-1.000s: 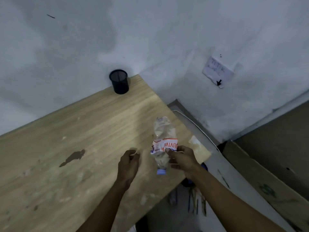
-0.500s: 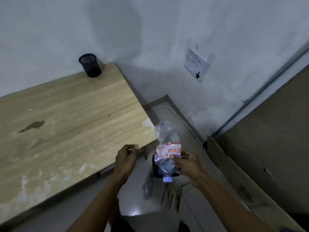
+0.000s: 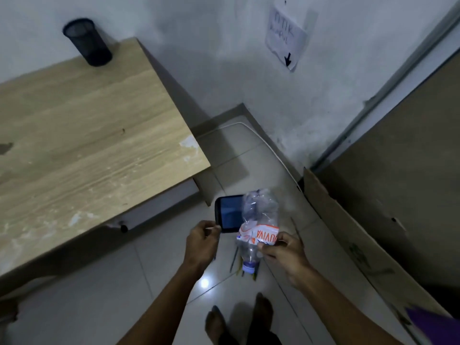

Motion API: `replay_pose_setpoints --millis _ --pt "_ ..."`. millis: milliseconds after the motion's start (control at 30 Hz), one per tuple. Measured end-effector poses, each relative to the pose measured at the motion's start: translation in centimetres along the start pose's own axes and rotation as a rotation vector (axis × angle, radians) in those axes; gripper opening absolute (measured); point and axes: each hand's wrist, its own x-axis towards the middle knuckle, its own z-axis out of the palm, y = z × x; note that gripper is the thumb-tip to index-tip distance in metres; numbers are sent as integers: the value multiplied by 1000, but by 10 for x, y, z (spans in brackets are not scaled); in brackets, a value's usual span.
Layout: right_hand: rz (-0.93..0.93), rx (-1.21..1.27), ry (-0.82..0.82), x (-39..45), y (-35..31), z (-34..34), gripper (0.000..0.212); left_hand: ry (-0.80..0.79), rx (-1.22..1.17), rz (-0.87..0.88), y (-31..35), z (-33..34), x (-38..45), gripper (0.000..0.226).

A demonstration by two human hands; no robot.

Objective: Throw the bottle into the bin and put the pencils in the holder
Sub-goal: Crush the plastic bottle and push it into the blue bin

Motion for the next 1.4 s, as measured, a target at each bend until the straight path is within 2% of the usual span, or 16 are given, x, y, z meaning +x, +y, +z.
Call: replay_pose_setpoints --millis 133,367,567,767,867,933,1033,1133,1233,1400 --pt "-45 14 12 47 36 2 41 -4 22 5 -46 27 44 11" --pt "-192 15 -4 154 97 12 42 6 159 79 -122 72 142 29" --pt "-452 -26 -36 247 135 28 47 39 373 300 -182 109 235 38" --pt "-698 -105 -83 309 164 37 48 98 566 605 -222 131 307 72" --pt "-805 -118 -110 327 174 39 47 176 732 732 -238 138 330 82" --pt "-879 -121 -140 335 181 40 46 251 772 797 -247 144 340 79" --pt "-956 -139 -186 347 192 41 45 422 725 920 -250 152 349 65" --pt "-1031 -242 -158 356 201 40 38 466 547 1005 -252 158 355 51" --pt "-1103 -398 -83 358 206 40 32 435 411 1083 -259 156 361 49" --pt "-1312 -823 141 363 210 41 31 225 334 1093 -266 140 355 58"
